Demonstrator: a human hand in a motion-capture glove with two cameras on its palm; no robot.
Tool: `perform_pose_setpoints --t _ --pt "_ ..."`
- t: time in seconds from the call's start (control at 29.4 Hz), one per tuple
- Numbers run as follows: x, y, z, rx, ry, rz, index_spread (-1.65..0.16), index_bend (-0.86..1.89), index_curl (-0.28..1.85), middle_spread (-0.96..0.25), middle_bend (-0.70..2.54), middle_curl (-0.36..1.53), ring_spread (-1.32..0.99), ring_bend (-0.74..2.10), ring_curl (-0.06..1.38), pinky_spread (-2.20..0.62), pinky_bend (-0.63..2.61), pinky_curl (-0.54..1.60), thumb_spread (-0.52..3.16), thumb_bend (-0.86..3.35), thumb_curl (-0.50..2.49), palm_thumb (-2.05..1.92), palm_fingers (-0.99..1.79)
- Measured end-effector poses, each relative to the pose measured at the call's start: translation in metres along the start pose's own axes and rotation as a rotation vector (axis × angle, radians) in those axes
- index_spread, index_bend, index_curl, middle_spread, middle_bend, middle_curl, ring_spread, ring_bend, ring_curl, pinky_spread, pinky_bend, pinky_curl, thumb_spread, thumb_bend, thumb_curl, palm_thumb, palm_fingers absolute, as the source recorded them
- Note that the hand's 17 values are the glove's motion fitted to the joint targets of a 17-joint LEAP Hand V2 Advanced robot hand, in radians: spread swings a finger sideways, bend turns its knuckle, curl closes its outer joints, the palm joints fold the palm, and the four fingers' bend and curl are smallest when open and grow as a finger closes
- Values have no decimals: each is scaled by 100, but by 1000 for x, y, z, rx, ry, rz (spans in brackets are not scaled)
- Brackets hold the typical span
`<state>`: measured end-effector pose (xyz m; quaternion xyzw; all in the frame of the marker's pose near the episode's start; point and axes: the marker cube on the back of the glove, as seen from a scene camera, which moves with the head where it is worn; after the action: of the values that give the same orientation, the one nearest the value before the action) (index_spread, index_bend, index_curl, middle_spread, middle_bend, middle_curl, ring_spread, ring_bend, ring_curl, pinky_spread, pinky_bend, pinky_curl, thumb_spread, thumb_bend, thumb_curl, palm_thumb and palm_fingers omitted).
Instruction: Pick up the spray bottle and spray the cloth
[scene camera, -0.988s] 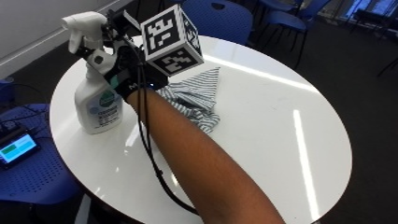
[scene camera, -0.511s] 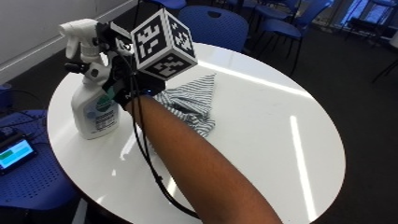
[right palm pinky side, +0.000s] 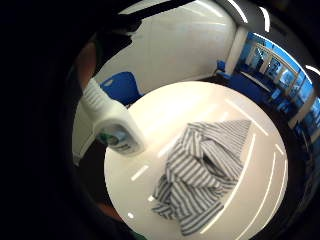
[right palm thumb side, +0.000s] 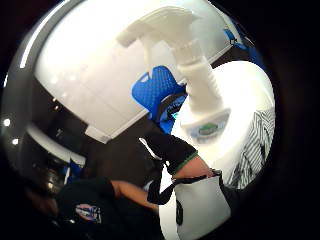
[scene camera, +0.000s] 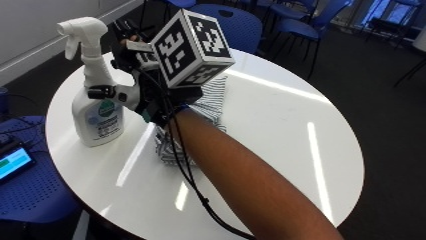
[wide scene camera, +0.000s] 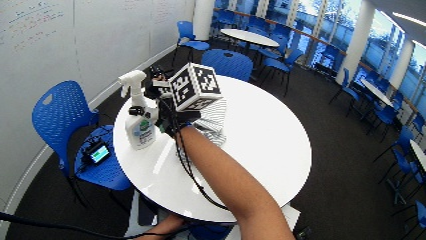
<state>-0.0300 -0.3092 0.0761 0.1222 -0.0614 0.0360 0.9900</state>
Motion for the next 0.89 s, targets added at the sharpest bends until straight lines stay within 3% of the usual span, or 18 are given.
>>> perform_pose_setpoints --t 0.37,0.89 --pt "-21 67 -24 -237 6 -231 -42 14 16 -7 22 35 -9 43 30 19 54 36 98 -4 31 38 20" --pt "-51 142 -26 -426 -19 -377 -44 16 22 -9 20 34 -9 38 29 21 45 34 101 -3 30 34 28"
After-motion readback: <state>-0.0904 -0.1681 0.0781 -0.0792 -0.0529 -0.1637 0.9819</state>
